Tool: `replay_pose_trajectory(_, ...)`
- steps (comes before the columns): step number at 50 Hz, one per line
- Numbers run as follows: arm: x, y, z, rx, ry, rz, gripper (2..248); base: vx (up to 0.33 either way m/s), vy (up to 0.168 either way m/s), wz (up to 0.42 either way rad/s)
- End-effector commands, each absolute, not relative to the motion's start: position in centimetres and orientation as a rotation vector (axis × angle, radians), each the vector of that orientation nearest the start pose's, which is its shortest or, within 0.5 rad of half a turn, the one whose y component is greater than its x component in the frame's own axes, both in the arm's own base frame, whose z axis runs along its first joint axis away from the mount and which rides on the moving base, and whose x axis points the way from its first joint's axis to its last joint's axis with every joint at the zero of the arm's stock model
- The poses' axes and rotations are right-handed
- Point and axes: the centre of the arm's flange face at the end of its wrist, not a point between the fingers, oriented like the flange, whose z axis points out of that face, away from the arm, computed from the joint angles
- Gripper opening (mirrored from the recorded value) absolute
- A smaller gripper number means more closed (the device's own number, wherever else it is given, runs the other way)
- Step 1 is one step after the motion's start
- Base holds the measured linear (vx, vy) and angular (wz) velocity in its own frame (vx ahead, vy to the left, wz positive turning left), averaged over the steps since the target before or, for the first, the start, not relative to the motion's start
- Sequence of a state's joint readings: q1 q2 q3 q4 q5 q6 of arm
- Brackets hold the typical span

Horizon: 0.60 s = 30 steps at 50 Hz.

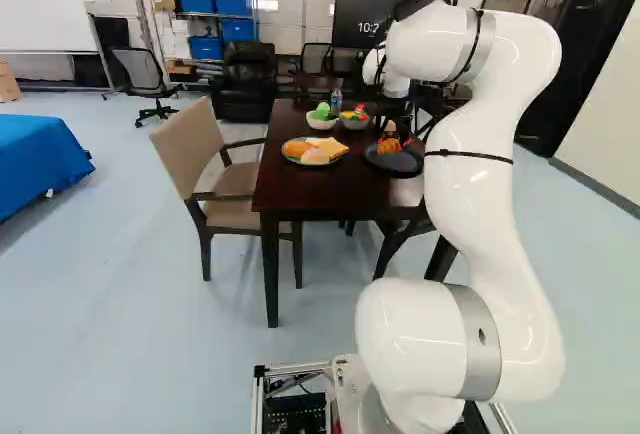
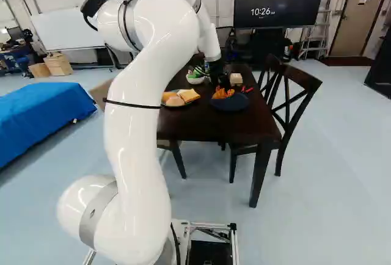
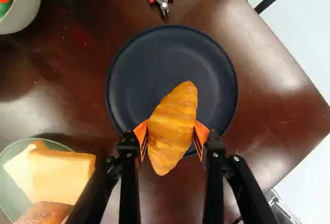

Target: Move the croissant to the empty plate

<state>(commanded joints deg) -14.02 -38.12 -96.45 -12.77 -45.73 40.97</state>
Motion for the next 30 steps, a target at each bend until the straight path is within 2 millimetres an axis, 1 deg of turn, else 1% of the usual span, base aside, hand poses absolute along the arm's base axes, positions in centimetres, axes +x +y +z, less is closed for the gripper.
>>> replay_pose_trajectory(13,68.4,-18.4,46.9,-2.949,1.308,-0.365,127,0.000,0.000,0.000)
replay_pose_trajectory(30,68.4,-18.4,46.9,-2.949,1.308,-0.365,127,0.000,0.000,0.000)
